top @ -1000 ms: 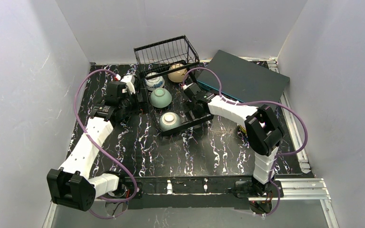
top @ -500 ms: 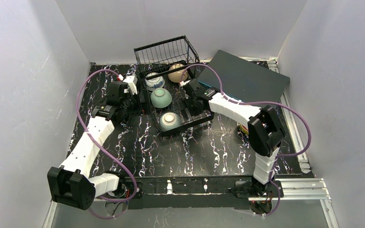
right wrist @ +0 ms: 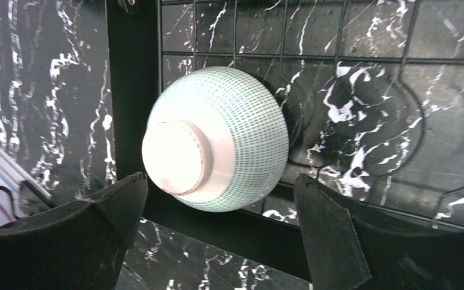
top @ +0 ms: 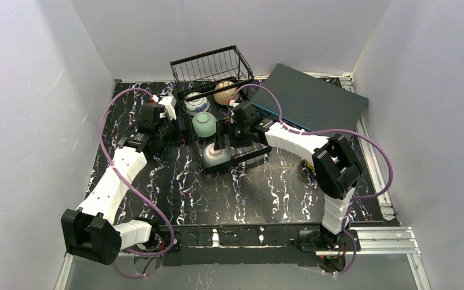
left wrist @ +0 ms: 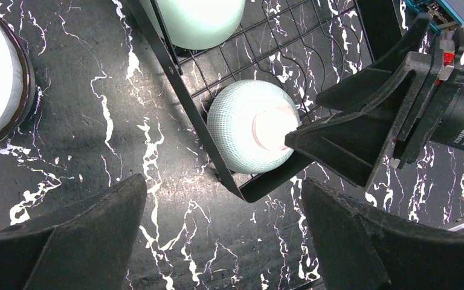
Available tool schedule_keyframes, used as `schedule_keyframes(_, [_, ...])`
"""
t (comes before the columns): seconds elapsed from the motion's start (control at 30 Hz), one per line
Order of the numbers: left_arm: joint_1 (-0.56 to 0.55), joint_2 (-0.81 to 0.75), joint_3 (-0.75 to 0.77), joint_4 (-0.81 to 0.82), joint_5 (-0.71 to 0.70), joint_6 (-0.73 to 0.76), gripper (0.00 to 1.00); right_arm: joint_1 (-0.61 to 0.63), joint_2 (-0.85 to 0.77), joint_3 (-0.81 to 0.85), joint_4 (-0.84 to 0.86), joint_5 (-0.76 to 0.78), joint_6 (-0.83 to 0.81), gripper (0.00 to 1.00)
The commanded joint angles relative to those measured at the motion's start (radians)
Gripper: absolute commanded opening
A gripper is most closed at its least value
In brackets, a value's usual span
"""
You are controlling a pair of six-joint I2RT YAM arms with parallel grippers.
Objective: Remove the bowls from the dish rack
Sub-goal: Pick up the bowl from the dish rack.
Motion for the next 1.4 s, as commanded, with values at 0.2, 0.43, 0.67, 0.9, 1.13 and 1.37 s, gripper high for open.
schedule_keyframes(0.2, [-0.006,-0.004,-0.015,-0.002,0.013,-0.003,0.98,0.002,0.012,-0.043,0.175,-0.068,0.157,0.99])
schedule_keyframes(0.43, [-0.008,-0.002,-0.016,0.0,0.02,-0.006,0.98,-0.016,0.024,-0.112,0.224,-0.071,0.201,0.99])
schedule_keyframes(0.67, [-0.006,0.0,-0.015,0.001,0.02,-0.005,0.98,-0.022,0.05,-0.133,0.233,-0.094,0.206,0.99])
schedule_keyframes(0.9, [-0.008,0.0,-0.015,0.001,0.019,-0.004,0.98,-0.022,0.084,-0.138,0.272,-0.129,0.225,0.99])
schedule_keyframes(1.13, [-0.008,0.003,-0.015,0.001,0.018,-0.005,0.98,-0.023,0.122,-0.152,0.314,-0.162,0.243,0.99])
schedule_keyframes(1.37, [-0.007,0.006,-0.016,0.002,0.018,-0.005,0.98,-0.032,0.139,-0.2,0.392,-0.196,0.273,0.99])
